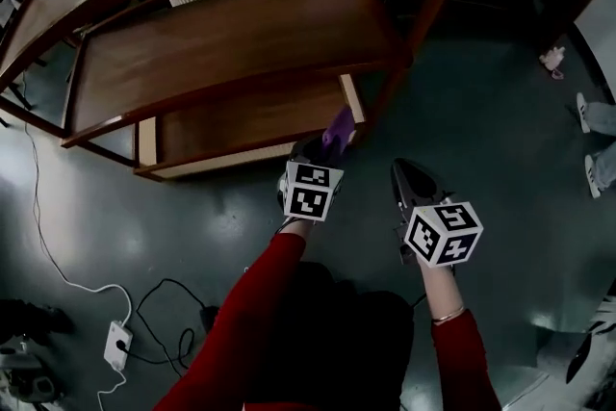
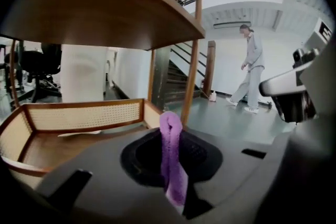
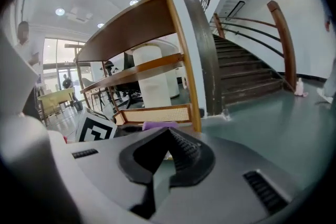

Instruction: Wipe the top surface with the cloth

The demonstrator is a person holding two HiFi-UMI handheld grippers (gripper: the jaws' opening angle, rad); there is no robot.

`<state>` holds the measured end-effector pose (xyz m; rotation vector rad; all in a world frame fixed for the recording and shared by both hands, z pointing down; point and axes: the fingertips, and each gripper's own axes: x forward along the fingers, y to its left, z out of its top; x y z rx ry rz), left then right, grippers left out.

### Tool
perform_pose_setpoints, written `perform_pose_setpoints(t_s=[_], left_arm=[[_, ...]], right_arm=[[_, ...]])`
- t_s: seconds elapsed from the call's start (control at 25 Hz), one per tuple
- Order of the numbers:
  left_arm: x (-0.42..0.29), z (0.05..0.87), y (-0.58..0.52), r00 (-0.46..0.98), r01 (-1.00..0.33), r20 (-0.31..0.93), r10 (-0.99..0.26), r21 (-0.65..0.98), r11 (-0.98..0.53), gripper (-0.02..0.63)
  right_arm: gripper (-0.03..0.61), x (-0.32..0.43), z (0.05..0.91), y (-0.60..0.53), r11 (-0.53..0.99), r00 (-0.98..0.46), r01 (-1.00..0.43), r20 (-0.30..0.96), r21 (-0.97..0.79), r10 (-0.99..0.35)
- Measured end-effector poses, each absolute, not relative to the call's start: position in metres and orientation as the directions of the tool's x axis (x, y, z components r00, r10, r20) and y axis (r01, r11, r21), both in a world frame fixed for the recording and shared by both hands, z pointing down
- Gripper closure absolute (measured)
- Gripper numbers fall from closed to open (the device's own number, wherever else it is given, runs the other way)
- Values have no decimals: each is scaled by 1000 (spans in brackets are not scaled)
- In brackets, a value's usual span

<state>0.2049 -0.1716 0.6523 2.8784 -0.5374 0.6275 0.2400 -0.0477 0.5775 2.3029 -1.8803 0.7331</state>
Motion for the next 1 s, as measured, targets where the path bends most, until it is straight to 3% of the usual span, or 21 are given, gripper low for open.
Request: perform_pose_setpoints(t_s=[0.24,0.48,0.8,1.0], left_arm=[[80,658,-256,702,-605,473,-532,3,-796,565],[-93,664,-335,437,-834,516,-737,-75,-547,565],[-220,688,-375,189,-940,573,-797,-129,-315,565],[-245,676,-369,165,-960,558,-813,-96,-261,565]], right_arm=[[574,173,575,-157,17,-103,-975,379,-223,-920],[574,51,565,-231,320,-374,-926,361,-202,-854],[574,-30,566,-249,490,-525,-851,364,-190,-770],[574,-49,562,-253,550,-557,-824,379,-138,-739]])
